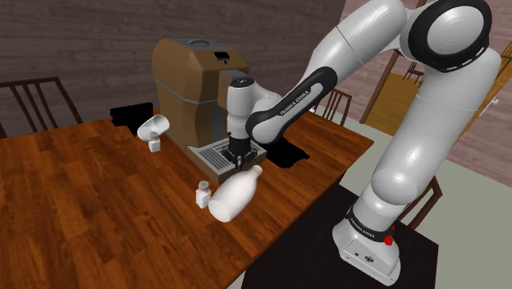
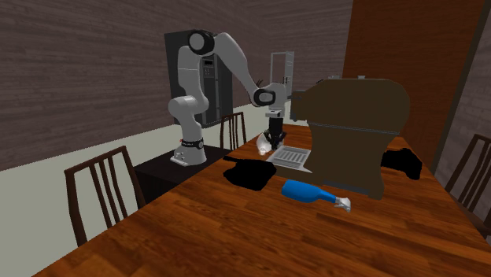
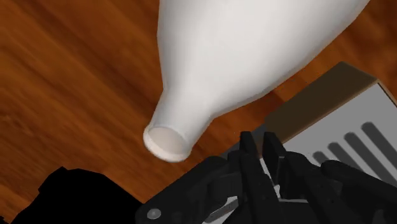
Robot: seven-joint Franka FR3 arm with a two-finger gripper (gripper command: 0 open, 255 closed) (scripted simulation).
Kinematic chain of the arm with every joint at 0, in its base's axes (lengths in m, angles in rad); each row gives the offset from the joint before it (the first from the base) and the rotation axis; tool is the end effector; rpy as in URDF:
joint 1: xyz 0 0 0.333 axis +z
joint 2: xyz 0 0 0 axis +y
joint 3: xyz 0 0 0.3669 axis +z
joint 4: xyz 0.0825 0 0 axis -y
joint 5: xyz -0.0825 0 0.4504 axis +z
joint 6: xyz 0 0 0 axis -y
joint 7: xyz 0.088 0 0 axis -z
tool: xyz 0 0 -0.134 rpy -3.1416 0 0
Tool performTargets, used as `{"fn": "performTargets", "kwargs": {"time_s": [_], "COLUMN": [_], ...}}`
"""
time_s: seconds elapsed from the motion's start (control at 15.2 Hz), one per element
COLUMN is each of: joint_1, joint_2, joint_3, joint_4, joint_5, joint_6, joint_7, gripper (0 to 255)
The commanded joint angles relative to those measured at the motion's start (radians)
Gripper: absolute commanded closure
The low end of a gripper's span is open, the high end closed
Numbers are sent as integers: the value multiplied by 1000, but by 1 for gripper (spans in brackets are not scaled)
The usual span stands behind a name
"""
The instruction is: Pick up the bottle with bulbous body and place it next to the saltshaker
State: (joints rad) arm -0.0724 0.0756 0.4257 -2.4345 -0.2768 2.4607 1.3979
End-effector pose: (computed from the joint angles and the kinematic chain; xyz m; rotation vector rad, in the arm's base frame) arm 0.4932 0.1796 0.2434 2.7667 -1.2123 0.1229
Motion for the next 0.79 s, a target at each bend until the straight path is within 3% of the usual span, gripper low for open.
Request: {"fn": "performTargets", "kwargs": {"time_s": [0.0,0.26,0.73], "joint_1": [-16,-57,-67], "joint_2": [-34,-174,-105], "joint_3": [-3,-48,-57], "joint_4": [-31,-141,-167], "joint_5": [51,240,199], "joint_6": [12,-6,83], "joint_7": [-51,-257,-234], "gripper": [0,0,0]}}
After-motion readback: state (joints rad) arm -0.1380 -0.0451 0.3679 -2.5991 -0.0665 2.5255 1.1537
